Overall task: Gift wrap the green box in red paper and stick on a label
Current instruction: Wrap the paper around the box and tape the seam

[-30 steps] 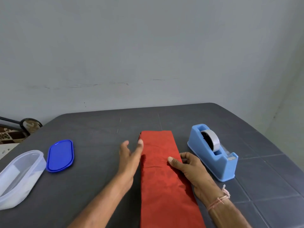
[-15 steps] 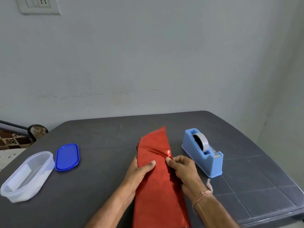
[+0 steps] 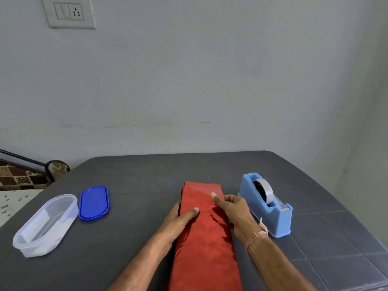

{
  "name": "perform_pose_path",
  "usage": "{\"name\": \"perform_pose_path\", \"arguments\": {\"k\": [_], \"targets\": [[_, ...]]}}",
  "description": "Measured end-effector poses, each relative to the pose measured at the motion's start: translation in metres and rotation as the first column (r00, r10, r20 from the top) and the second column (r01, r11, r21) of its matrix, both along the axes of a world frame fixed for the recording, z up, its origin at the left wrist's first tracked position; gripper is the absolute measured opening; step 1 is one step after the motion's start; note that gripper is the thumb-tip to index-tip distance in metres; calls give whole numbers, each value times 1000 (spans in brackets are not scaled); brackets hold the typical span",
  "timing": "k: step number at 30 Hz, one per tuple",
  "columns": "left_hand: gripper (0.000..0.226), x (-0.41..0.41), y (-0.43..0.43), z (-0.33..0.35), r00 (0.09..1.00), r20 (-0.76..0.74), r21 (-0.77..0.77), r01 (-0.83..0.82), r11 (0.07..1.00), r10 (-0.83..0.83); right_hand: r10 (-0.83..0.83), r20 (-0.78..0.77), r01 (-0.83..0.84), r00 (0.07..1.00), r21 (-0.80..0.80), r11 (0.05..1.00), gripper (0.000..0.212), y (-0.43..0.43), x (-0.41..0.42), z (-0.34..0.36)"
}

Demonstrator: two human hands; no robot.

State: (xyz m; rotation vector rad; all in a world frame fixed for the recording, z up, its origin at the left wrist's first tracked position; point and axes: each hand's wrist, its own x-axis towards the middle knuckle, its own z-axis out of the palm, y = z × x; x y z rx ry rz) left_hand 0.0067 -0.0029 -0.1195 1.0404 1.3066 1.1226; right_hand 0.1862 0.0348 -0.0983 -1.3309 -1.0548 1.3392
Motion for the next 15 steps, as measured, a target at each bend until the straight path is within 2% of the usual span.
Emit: {"name": "perform_pose_path", "arguments": {"k": [4, 7, 11, 15], "targets": [[44, 1, -1, 1, 1000, 23, 11, 3, 1000, -3, 0, -31, -1, 1000, -49, 999, 25, 20, -4, 12], [52, -1, 2, -3, 1000, 7, 8, 11, 1000, -11, -34, -4, 34, 999, -74, 997, 23, 34, -5, 10], [52, -7, 13, -5, 1000, 24, -16, -15, 1000, 15, -75, 64, 77, 995, -18, 997, 24, 41, -10, -7], [51, -5, 25, -6, 997, 58, 17, -57, 998, 56, -115, 22, 115, 993, 19, 993, 21, 38, -10, -14]]}}
